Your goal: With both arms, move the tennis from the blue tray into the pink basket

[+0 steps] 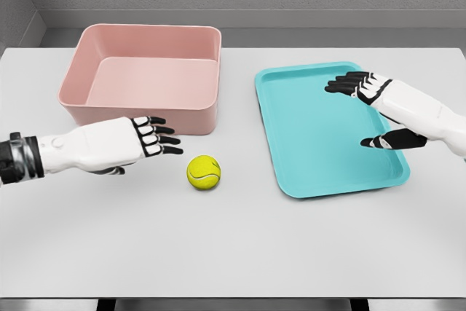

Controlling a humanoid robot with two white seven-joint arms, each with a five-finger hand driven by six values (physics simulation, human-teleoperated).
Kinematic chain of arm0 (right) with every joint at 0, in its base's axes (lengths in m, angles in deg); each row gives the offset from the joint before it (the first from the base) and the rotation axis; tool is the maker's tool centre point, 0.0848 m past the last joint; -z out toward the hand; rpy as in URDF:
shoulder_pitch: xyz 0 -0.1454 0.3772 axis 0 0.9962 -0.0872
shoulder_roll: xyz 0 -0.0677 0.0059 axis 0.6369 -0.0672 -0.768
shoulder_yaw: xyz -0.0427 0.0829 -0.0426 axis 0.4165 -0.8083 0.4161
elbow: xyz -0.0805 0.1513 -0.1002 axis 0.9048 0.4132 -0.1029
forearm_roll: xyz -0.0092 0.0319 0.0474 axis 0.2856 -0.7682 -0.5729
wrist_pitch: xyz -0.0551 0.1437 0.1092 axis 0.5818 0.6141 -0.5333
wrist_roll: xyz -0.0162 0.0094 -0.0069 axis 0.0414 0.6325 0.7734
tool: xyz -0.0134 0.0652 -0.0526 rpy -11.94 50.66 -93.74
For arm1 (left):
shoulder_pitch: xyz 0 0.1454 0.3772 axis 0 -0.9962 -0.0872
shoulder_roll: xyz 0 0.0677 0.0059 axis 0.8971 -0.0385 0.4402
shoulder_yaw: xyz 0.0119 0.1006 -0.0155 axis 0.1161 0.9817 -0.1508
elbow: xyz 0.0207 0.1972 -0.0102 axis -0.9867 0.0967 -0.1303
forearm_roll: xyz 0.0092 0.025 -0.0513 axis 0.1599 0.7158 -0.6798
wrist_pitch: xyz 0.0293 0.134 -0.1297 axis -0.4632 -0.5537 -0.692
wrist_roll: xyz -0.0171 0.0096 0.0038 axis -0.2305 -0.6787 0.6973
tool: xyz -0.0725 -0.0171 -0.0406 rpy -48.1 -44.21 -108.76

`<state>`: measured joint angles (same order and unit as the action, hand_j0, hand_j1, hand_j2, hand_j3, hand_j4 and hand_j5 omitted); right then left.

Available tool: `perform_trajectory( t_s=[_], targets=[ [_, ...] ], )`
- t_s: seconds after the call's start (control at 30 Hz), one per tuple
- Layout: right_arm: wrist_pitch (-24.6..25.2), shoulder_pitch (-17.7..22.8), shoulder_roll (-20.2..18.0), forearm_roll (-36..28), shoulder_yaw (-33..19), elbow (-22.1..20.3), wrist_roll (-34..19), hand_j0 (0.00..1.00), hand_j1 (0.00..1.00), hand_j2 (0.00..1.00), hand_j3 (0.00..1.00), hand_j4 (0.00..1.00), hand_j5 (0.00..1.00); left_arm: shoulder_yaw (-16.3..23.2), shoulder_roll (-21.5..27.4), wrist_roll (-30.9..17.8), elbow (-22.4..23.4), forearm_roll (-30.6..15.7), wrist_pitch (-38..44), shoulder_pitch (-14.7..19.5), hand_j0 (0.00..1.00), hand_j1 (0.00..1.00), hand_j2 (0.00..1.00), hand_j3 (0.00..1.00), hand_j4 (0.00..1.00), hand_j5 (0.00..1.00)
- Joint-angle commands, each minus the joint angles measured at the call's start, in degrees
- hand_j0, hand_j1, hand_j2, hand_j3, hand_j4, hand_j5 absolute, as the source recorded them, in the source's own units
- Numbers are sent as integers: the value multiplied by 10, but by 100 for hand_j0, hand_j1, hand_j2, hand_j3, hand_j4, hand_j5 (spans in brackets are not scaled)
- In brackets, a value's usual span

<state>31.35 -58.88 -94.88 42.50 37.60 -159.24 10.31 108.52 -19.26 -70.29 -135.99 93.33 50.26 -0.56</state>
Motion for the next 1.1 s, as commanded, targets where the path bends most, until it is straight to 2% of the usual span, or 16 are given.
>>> perform_trajectory(
  t_s=[0.0, 0.1, 0.37, 0.57, 1.07],
  targets=[
    [2, 0, 0, -4, 0, 0, 0, 100, 100, 100, 100, 100, 100, 15, -3, -1, -1, -3, 1, 3, 100, 100, 100, 100, 100, 100],
    [2, 0, 0, -4, 0, 0, 0, 100, 100, 100, 100, 100, 100, 37, -14, -3, 0, -2, 1, 27, 100, 100, 100, 100, 100, 100],
    [2, 0, 0, -4, 0, 1, 0, 100, 100, 100, 100, 100, 100, 59, -29, -9, 1, -2, 1, 45, 100, 100, 100, 100, 100, 100],
    [2, 0, 0, -4, 0, 2, 0, 100, 100, 100, 100, 100, 100, 99, -48, -9, 5, -1, 1, 81, 100, 100, 100, 100, 100, 100],
    [2, 0, 0, -3, 0, 7, 0, 100, 100, 100, 100, 100, 100, 123, -65, -12, 21, -2, 1, 100, 100, 100, 100, 100, 100, 100]
  ],
)
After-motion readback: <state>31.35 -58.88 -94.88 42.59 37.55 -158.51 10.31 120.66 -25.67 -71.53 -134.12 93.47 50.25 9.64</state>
